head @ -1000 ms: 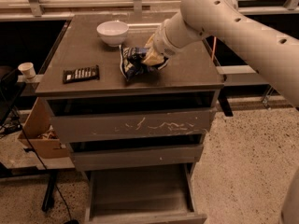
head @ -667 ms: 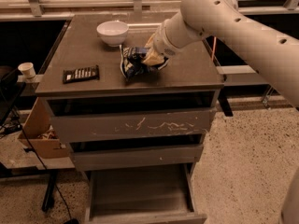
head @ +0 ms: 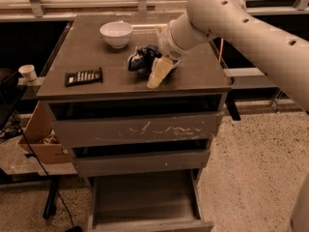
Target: Pick blue chip bag from bottom drawer and place on counter
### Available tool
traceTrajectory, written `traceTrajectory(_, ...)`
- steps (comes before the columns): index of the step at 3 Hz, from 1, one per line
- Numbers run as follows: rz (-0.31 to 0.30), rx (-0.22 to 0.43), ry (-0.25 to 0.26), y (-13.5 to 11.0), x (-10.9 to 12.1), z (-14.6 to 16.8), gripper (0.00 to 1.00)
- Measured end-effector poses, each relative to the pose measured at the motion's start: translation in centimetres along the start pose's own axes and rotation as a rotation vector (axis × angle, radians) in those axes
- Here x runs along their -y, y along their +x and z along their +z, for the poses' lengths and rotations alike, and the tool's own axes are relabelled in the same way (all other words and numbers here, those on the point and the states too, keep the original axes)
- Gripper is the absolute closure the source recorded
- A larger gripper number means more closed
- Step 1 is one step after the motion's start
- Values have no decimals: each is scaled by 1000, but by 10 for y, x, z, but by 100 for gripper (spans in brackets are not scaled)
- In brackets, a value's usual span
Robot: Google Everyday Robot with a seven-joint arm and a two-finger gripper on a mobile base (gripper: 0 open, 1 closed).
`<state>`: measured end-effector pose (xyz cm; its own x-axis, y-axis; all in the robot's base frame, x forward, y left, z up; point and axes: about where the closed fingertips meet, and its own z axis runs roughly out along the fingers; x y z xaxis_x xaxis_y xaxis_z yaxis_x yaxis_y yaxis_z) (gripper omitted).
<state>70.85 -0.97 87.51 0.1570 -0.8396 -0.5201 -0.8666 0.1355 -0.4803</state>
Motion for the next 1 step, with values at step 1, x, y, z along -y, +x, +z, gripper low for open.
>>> traceTrajectory(1,0,0,0,0,0,0,0)
